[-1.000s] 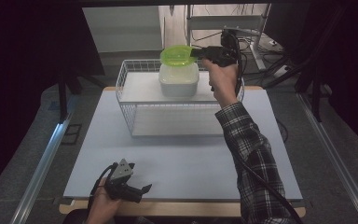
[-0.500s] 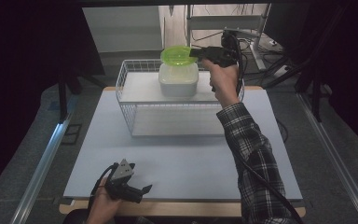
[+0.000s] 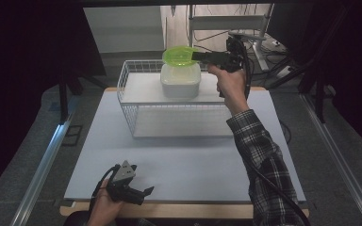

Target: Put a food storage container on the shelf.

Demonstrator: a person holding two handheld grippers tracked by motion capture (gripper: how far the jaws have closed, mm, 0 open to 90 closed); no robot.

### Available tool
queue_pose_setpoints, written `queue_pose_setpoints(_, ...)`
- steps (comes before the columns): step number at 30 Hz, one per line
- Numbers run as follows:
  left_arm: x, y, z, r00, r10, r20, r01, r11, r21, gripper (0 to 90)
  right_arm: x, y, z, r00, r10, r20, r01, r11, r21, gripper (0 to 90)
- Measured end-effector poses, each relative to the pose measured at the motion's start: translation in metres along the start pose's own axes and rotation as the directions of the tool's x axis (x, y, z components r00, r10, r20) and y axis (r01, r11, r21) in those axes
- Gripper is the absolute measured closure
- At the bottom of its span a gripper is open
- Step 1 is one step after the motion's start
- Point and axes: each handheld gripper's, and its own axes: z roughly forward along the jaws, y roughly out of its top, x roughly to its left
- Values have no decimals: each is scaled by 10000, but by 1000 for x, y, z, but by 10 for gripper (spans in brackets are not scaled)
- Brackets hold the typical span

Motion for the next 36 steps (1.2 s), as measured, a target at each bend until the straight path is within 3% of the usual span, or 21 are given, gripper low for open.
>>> queue_pose_setpoints(11,0,0,1,10000,8,9,-8,9999,103,0,1,-17,-14,9956,-903,-264,902,9959,-54,337)
queue_pose_setpoints(21,-1,0,2,10000,44,6,-44,9999,162,0,-2,-26,-26,9918,-1248,-260,1250,9922,29,304)
queue_pose_setpoints(27,-1,0,2,10000,17,-12,-17,9999,145,0,0,-36,-29,9814,-1919,55,1919,9814,83,294)
queue_pose_setpoints(36,-1,0,2,10000,43,-14,-42,9998,208,0,0,-54,-36,9679,-2507,161,2500,9675,388,267)
